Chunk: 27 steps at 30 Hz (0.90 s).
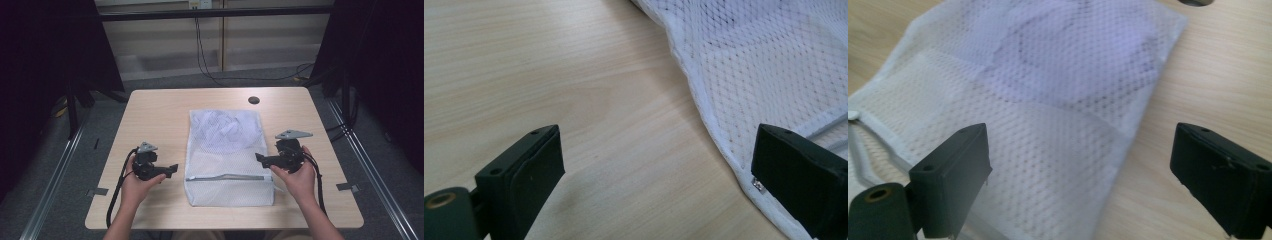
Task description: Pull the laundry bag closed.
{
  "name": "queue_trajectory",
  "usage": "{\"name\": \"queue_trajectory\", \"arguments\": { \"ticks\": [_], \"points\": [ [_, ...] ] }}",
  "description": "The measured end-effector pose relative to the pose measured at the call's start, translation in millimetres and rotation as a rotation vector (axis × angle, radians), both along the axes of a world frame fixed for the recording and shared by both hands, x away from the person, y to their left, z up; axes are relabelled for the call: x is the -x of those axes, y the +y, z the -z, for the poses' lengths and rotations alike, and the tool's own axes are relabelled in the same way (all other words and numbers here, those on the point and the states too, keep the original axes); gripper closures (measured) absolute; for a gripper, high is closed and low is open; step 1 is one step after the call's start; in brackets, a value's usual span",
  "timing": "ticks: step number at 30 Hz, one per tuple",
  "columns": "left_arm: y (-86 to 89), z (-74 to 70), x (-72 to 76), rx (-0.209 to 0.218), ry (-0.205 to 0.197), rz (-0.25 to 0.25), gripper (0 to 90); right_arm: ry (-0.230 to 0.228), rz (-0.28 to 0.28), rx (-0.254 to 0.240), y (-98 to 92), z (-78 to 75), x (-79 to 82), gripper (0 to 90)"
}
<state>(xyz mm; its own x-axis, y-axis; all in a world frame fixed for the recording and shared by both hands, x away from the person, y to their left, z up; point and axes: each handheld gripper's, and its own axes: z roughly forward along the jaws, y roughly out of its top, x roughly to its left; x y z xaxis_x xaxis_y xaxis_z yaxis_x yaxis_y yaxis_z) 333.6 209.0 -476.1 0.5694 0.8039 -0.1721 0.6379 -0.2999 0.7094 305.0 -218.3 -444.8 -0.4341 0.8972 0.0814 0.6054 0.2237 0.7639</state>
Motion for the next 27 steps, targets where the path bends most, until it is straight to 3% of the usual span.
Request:
{"name": "queue_trajectory", "arguments": {
  "ticks": [5, 11, 12, 13, 22, 27],
  "points": [
    [0.0, -0.7, 0.7, 0.012, 0.001, 0.007, 6.3, 0.014, -0.043, -0.031, 16.9, -0.1, -0.7, 9.7],
    [0.8, -1.8, 1.8, 0.001, 0.009, 0.032, 6.4, 0.022, -0.074, -0.011, 33.8, 4.4, -3.2, 9.7],
    [0.8, -1.8, 1.8, 0.001, 0.009, 0.032, 6.4, 0.023, -0.075, -0.011, 36.0, 5.1, -3.4, 9.7],
    [-1.2, -1.0, 2.3, 0.029, 0.01, 0.033, 6.4, 0.023, -0.078, -0.003, 38.2, 5.9, -3.6, 9.7],
    [0.4, -1.4, 1.4, 0.02, 0.023, 0.027, 6.6, 0.052, -0.101, -0.019, 53.1, 11.7, -4.3, 9.7],
    [-0.2, -1.9, 1.8, 0.048, 0.023, 0.03, 6.7, 0.062, -0.111, -0.034, 62.0, 13.7, -3.8, 9.7]
  ]
}}
